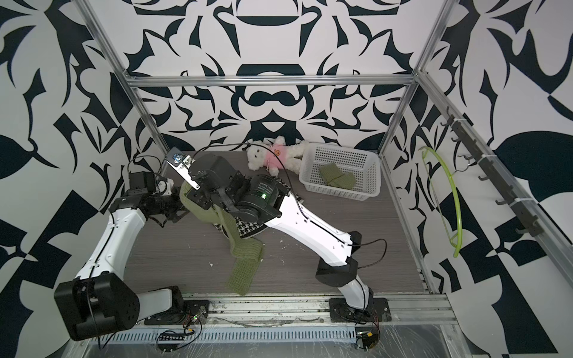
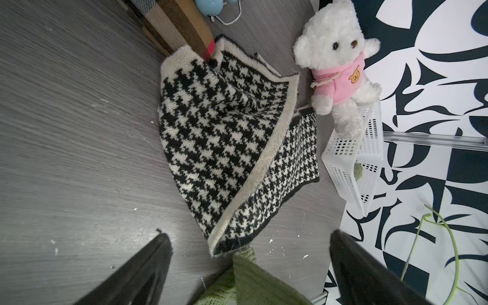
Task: Roll up the scarf and place it into the basket
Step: Flatten out the scarf at the center of the board.
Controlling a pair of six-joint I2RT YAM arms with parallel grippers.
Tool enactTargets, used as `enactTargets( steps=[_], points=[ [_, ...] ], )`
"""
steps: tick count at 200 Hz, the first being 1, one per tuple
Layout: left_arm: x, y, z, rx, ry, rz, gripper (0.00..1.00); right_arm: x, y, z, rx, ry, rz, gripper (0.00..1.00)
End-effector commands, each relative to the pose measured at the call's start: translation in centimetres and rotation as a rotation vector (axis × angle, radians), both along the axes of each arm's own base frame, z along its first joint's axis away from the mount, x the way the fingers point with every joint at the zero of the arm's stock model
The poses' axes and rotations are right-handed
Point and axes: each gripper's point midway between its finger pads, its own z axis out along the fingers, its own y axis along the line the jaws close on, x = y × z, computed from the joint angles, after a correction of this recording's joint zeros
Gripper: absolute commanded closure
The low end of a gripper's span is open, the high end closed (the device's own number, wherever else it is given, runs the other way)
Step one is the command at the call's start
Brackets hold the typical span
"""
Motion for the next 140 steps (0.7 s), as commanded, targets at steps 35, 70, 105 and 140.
enactTargets(
  steps=[35, 70, 105, 140],
  points=[
    [-0.4, 0.3, 0.2, -0.008, 0.015, 0.014, 0.01, 2.2, 1.0, -1.5, 0.115, 0.131, -0.028, 1.0],
    [-0.1, 0.0, 0.4, -0.018, 0.0, -0.003, 0.01, 2.9, -9.0, -4.1, 0.209, 0.297, -0.286, 1.0],
    [0.5, -1.8, -0.2, -0.022, 0.012, -0.074, 0.01, -1.0, -34.1, -24.1, 0.365, 0.773, -1.069, 0.85],
    [0.9, -4.8, -1.0, 0.027, 0.034, -0.15, 0.01, -7.6, -39.8, -29.2, 0.221, 0.892, -1.227, 0.39]
  ],
)
